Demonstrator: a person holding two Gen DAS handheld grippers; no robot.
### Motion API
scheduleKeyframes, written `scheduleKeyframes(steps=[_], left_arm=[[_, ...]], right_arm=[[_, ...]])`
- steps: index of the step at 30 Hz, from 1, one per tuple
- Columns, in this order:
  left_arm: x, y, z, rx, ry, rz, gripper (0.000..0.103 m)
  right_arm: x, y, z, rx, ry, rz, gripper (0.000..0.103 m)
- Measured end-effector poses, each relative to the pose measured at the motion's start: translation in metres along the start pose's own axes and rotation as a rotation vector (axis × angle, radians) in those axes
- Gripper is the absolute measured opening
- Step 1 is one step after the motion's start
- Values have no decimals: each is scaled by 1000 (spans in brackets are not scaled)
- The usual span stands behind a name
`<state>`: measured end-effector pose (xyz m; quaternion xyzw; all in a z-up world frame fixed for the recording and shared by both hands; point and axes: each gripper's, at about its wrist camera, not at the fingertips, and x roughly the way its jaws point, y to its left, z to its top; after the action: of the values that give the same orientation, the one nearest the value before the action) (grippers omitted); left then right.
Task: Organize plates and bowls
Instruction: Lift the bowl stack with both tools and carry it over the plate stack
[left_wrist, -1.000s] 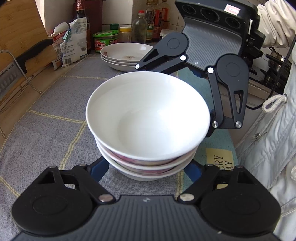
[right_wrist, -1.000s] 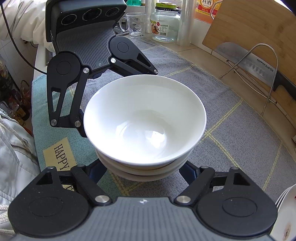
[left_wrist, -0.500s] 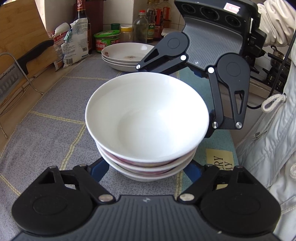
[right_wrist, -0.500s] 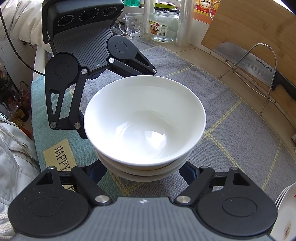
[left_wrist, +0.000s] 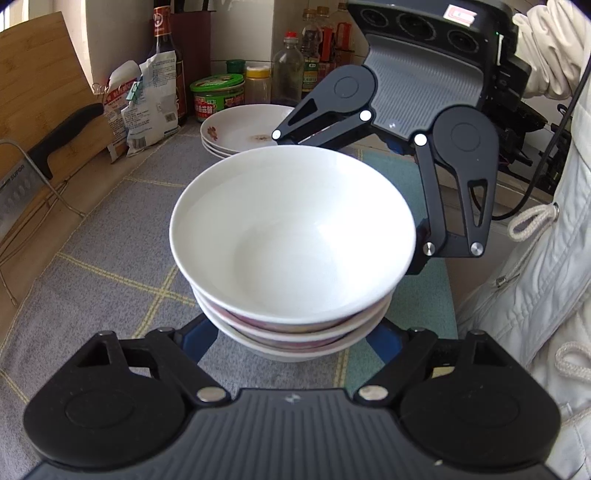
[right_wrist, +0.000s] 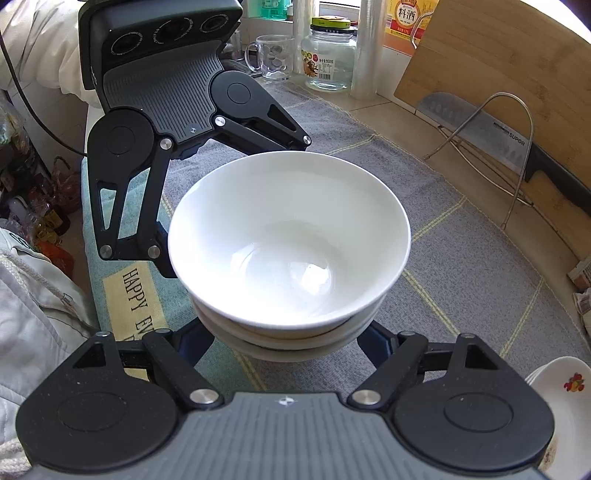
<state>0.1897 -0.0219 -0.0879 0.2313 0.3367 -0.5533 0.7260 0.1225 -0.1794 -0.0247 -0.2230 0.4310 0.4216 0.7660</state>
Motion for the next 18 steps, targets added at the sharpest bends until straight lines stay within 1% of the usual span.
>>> scheduleKeyframes(steps=[9, 18], left_arm=[[32, -12, 47, 18, -20, 22, 86], [74, -10, 98, 58, -50, 33, 86]], right_arm=[[-39, -34, -29, -17, -3, -14, 87], [-77, -78, -60, -26, -6, -58, 87]])
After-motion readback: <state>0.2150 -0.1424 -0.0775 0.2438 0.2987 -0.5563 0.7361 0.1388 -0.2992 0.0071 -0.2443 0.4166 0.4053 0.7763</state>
